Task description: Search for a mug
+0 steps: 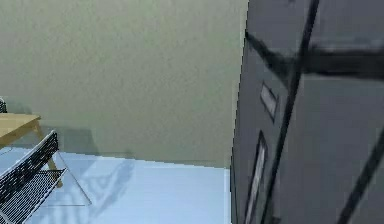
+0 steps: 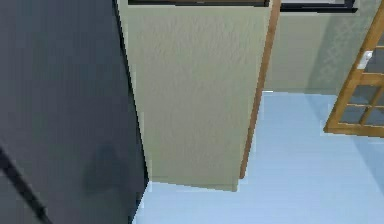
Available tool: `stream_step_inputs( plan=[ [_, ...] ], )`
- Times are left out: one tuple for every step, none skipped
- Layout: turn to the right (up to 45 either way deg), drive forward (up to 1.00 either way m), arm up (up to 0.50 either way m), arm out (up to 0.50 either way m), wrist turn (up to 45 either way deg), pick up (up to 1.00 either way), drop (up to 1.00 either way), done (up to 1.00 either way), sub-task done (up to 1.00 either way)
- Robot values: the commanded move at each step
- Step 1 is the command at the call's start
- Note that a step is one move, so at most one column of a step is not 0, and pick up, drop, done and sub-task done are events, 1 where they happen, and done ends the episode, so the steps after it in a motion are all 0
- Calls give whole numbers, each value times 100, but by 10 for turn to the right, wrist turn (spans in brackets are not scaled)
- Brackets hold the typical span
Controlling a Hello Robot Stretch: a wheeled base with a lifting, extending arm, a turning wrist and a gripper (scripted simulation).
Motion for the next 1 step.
stream_step_inputs(
  plan=[
    [-360, 0, 0, 0, 0, 0, 0, 0, 0]
  ],
)
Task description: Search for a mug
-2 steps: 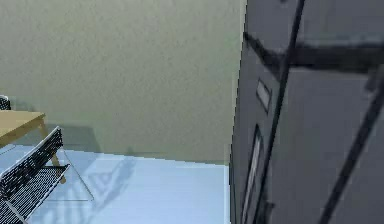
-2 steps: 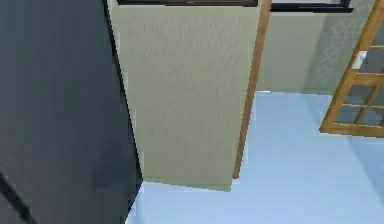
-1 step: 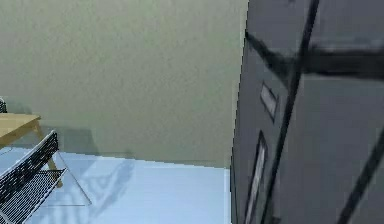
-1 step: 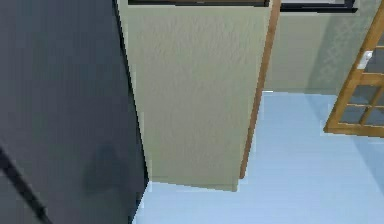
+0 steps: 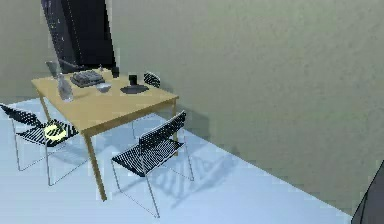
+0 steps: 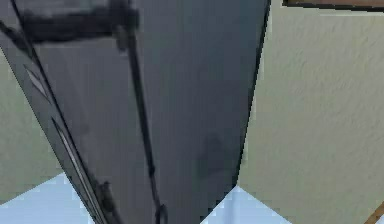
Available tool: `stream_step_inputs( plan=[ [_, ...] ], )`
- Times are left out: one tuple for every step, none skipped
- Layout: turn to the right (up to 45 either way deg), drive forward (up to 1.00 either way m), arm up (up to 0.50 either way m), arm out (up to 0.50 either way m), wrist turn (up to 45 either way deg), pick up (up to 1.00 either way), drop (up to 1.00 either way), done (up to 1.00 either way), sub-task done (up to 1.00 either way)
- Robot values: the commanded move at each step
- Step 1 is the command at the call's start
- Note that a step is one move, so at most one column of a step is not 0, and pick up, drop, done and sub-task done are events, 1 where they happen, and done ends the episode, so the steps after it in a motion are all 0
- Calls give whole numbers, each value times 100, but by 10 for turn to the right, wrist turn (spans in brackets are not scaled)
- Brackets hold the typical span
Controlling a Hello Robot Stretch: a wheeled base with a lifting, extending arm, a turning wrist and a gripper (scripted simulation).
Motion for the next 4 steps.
stream_step_inputs(
  plan=[
    [0, 60, 0, 0, 0, 0, 0, 0, 0],
    [330, 0, 0, 0, 0, 0, 0, 0, 0],
    [0, 75, 0, 0, 0, 0, 0, 0, 0],
    [-450, 0, 0, 0, 0, 0, 0, 0, 0]
  ],
)
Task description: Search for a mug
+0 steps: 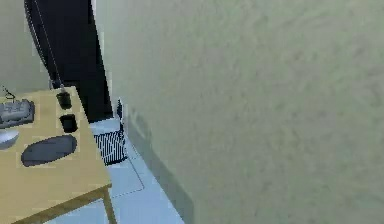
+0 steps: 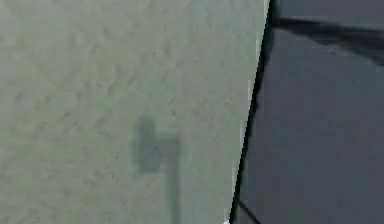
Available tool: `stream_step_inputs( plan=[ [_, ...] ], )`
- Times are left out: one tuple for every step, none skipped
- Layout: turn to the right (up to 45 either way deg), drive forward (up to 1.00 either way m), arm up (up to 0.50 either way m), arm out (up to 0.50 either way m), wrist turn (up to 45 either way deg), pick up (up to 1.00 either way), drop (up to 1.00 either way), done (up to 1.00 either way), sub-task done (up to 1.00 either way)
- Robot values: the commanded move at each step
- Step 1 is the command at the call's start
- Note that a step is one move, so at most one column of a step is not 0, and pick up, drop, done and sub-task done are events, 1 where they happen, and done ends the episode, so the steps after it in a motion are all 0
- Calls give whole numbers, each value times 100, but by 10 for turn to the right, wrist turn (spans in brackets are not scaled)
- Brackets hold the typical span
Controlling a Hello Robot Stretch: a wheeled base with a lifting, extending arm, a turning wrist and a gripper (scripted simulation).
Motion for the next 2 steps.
stream_step_inputs(
  plan=[
    [-330, 0, 0, 0, 0, 0, 0, 0, 0],
    [0, 100, 0, 0, 0, 0, 0, 0, 0]
  ],
)
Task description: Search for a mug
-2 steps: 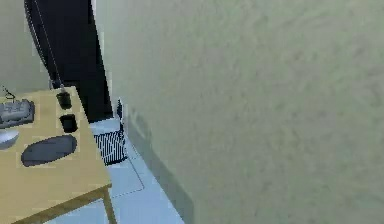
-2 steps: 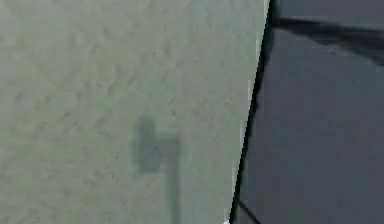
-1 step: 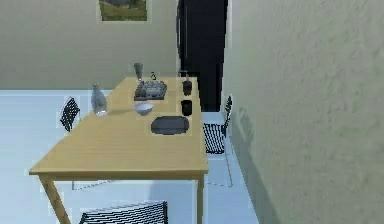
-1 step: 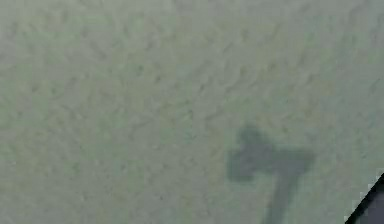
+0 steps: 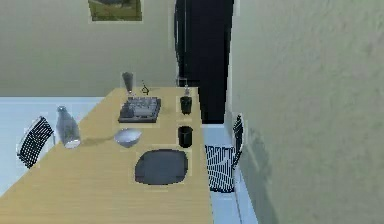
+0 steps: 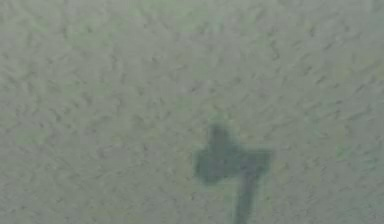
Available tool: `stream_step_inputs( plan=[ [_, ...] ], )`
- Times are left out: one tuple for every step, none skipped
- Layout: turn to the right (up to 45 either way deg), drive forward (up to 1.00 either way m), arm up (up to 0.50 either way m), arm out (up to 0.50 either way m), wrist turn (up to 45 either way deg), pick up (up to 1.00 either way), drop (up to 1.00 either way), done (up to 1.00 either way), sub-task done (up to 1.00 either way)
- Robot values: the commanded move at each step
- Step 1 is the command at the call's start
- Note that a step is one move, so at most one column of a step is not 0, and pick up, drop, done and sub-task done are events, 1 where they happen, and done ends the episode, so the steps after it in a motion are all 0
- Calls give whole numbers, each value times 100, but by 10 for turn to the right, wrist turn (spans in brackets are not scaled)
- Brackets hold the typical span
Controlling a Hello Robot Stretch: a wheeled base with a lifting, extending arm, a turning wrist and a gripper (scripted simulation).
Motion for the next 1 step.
stream_step_inputs(
  plan=[
    [0, 0, 0, 0, 0, 0, 0, 100, 0]
  ],
)
